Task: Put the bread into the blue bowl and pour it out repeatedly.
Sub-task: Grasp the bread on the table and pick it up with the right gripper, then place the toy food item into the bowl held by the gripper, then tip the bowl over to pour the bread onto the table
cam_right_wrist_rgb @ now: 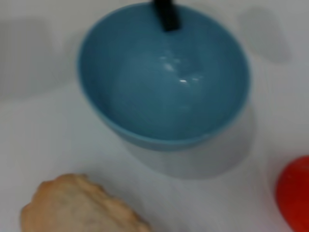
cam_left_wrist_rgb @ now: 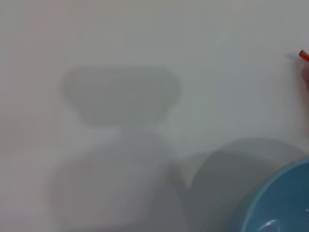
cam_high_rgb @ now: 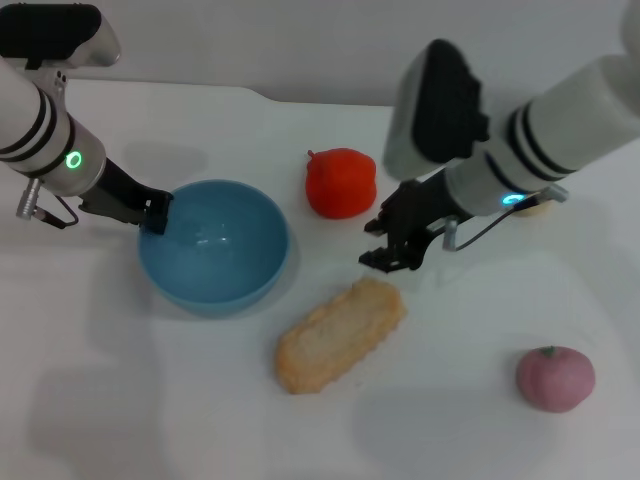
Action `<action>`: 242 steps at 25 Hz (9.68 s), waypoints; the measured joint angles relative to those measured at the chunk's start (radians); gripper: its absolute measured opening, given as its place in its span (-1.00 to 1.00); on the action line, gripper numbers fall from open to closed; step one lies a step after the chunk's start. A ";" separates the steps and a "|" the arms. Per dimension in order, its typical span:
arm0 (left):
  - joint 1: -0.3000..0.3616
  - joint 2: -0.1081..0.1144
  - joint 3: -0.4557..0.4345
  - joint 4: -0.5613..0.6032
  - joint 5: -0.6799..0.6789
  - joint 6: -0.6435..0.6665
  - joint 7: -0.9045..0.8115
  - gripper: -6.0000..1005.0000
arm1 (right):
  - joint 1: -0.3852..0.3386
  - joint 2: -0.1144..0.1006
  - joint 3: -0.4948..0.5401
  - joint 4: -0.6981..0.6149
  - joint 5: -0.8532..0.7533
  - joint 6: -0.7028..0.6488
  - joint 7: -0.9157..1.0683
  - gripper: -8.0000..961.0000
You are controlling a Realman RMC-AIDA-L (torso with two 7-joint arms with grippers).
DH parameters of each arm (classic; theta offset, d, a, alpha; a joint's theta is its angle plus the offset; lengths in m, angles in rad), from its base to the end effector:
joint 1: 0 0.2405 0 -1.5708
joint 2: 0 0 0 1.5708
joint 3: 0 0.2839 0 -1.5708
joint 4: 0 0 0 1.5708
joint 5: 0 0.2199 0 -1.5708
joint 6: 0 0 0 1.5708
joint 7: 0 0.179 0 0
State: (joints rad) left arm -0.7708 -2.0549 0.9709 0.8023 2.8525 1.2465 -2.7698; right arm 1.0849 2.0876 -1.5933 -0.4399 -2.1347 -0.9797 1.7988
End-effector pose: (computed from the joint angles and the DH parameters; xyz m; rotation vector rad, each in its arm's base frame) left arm -0.3111 0.4392 -0.0280 -2.0420 -1.5265 0.3759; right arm 0.1628 0.4398 -0.1698 -2.9600 0.0567 -0.4203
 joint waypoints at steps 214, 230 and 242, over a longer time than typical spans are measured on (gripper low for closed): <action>-0.028 -0.011 0.477 0.057 -0.416 -0.272 0.036 -0.93 | -0.704 -0.012 0.472 -0.173 1.121 -0.001 -0.562 0.21; -0.005 -0.018 1.021 0.039 -0.581 -0.927 0.041 -0.93 | -0.769 -0.015 0.631 -0.019 1.171 -0.034 -0.648 0.20; 0.053 -0.022 1.198 -0.053 -0.587 -1.353 0.037 -0.93 | -0.803 -0.018 0.763 0.040 1.172 -0.146 -0.648 0.20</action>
State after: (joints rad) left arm -0.7175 -2.0770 2.1687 0.7490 2.2656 -0.1062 -2.7331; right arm 0.2816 2.0698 -0.8299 -0.3997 -0.9631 -1.1257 1.1511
